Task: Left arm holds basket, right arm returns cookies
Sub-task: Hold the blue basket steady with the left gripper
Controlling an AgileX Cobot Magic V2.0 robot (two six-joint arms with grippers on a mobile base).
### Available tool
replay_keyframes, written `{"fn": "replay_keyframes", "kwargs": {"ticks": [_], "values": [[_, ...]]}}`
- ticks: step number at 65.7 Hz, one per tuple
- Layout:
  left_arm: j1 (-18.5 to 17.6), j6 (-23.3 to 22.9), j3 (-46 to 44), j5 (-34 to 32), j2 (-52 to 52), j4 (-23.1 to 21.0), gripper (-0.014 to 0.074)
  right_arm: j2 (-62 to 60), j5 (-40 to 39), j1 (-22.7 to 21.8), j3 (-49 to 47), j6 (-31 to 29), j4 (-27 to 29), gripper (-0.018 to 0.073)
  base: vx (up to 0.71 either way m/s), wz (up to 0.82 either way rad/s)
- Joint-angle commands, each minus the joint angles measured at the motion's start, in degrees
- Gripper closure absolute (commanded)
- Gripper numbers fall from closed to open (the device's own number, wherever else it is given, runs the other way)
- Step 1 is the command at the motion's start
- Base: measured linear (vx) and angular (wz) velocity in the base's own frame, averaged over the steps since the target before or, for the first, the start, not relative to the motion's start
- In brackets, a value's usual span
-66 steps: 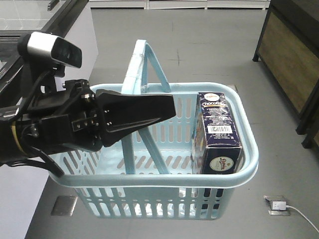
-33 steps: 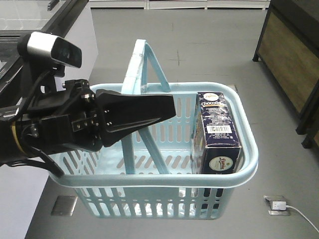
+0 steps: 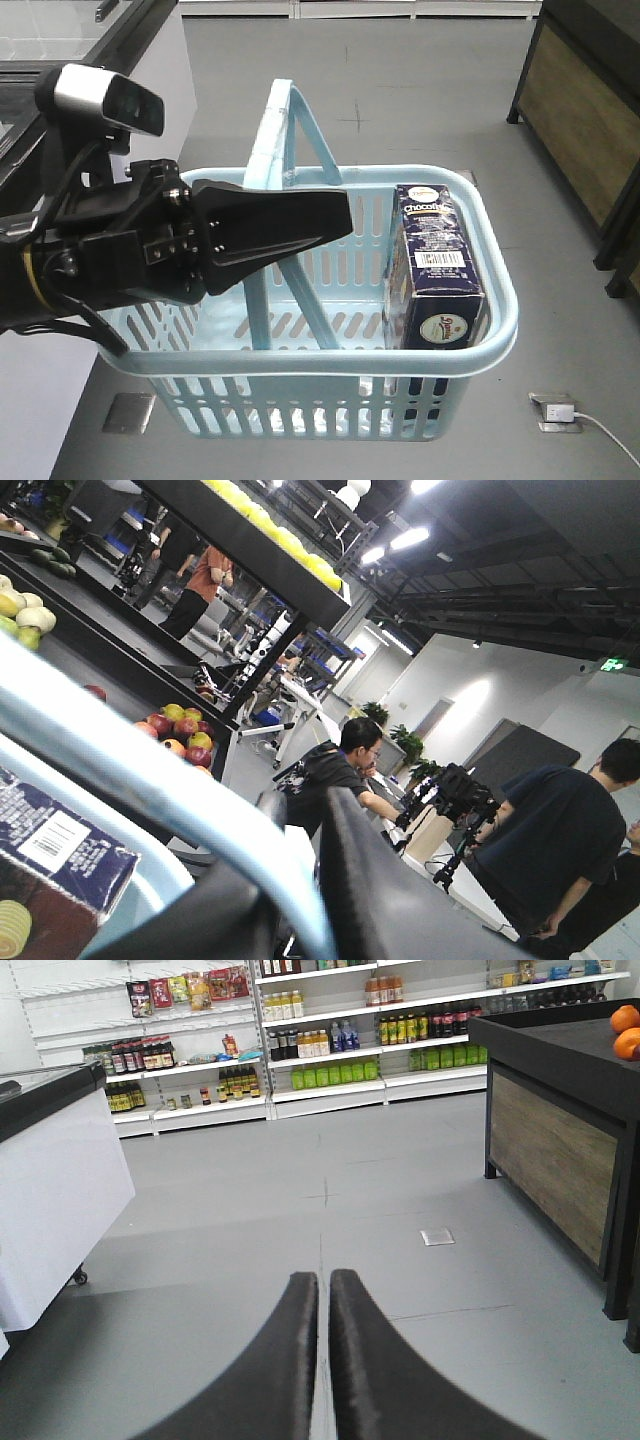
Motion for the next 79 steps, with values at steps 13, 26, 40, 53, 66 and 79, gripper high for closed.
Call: {"fn": "replay_keyframes", "kwargs": {"ticks": [13, 26, 40, 53, 66, 79], "values": [[-0.33, 1.22, -1.73, -5.96, -1.89, -5.81, 0.0599, -0.04, -4.24, -0.04, 0.99, -0.31, -0.33, 0.0562, 0.0, 0.0], [-0.33, 1.22, -1.73, -5.96, -1.89, -5.81, 0.0599, -0.04, -4.24, -0.04, 0.99, -0.31, -0.33, 0.0562, 0.0, 0.0], [-0.33, 1.22, -1.73, -5.96, -1.89, -5.81, 0.0599, -0.04, -4.24, -0.04, 0.99, -0.31, -0.33, 0.0562, 0.0, 0.0], [-0.33, 1.22, -1.73, -5.96, -1.89, -5.81, 0.0599, -0.04, -4.24, -0.04, 0.99, -0.31, -0.33, 0.0562, 0.0, 0.0], [-0.33, 1.22, -1.73, -5.96, -1.89, -5.81, 0.0599, -0.04, -4.24, -0.04, 0.99, -0.31, -0.33, 0.0562, 0.0, 0.0], [-0.33, 1.22, -1.73, -5.96, -1.89, -5.81, 0.0599, -0.04, -4.24, -0.04, 0.99, -0.31, -0.33, 0.0562, 0.03, 0.0]]}}
